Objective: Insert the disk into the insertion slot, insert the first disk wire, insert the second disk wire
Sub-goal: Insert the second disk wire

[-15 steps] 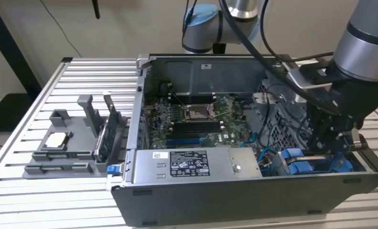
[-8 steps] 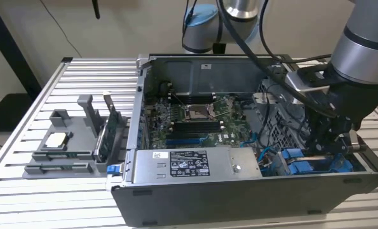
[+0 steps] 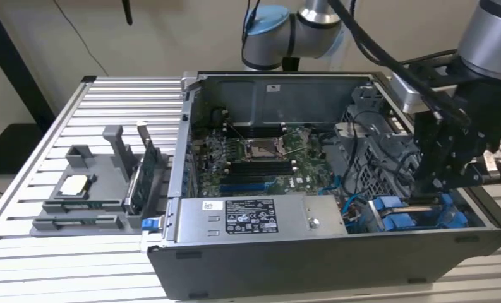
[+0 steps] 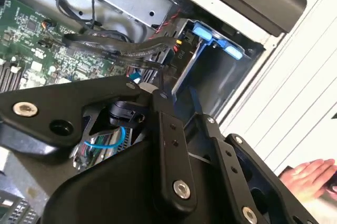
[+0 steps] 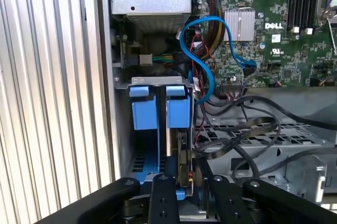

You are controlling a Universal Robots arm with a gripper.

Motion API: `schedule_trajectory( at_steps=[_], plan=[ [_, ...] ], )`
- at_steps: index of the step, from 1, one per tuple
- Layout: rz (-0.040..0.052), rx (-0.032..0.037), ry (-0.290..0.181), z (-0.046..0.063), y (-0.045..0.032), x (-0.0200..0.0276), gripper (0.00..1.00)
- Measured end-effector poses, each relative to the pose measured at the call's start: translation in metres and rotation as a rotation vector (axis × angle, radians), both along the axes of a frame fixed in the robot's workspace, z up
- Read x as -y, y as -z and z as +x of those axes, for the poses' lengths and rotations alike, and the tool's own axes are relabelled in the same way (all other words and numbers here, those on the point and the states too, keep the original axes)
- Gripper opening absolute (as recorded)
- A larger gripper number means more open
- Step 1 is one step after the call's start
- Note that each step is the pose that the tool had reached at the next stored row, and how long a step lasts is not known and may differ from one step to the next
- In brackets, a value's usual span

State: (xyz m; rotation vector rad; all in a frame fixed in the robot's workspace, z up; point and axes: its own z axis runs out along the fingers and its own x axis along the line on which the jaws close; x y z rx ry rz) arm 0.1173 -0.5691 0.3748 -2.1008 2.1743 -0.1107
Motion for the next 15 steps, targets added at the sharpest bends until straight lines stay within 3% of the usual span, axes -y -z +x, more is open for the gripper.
schedule_trajectory(
  at_steps=[4, 7, 15],
  plan=[
    [-0.0001, 0.0, 0.0, 0.0, -0.0161, 0.0, 0.3],
    [-0.0003, 0.0, 0.0, 0.0, -0.0211, 0.0, 0.3],
    [0.0, 0.0, 0.0, 0.0, -0.0234, 0.0, 0.3]
  ],
)
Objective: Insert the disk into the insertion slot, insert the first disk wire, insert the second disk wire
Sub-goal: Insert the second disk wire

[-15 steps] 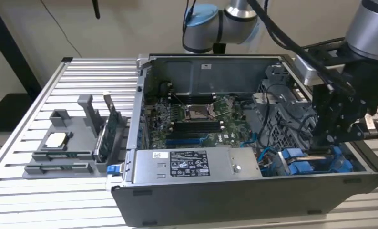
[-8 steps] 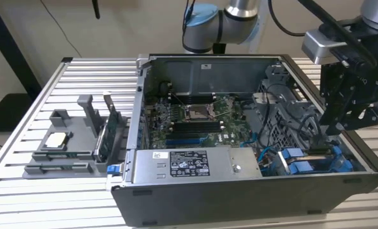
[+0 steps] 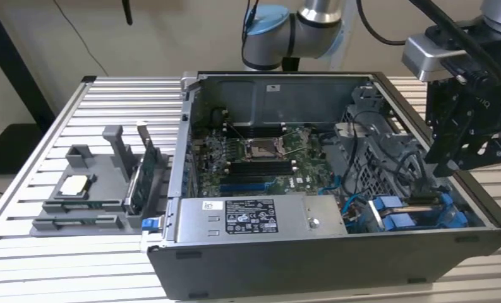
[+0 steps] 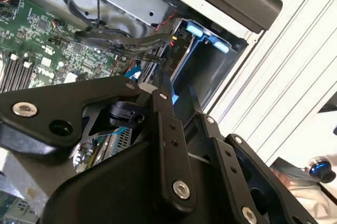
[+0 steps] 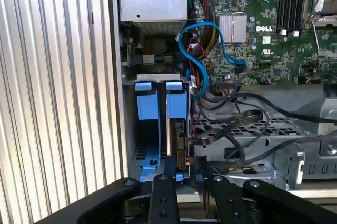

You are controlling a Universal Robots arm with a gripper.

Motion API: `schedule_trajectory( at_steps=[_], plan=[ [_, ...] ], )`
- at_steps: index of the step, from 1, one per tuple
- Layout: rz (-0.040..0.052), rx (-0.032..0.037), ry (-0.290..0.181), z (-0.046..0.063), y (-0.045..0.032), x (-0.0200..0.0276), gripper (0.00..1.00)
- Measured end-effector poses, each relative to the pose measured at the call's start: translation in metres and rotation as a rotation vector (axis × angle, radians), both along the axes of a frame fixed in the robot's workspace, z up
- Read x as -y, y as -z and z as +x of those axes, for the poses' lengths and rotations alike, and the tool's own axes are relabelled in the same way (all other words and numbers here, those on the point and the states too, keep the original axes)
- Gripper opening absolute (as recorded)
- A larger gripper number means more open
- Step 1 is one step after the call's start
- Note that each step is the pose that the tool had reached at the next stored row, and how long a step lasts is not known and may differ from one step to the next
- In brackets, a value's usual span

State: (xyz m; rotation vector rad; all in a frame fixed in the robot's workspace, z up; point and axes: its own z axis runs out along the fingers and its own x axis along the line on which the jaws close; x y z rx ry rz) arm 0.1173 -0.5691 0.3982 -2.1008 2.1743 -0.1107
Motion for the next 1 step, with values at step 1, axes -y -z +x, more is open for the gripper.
schedule_trajectory(
  at_steps=[1],
  plan=[
    [-0.0001, 0.0, 0.0, 0.0, 0.0, 0.0, 0.3]
  ],
)
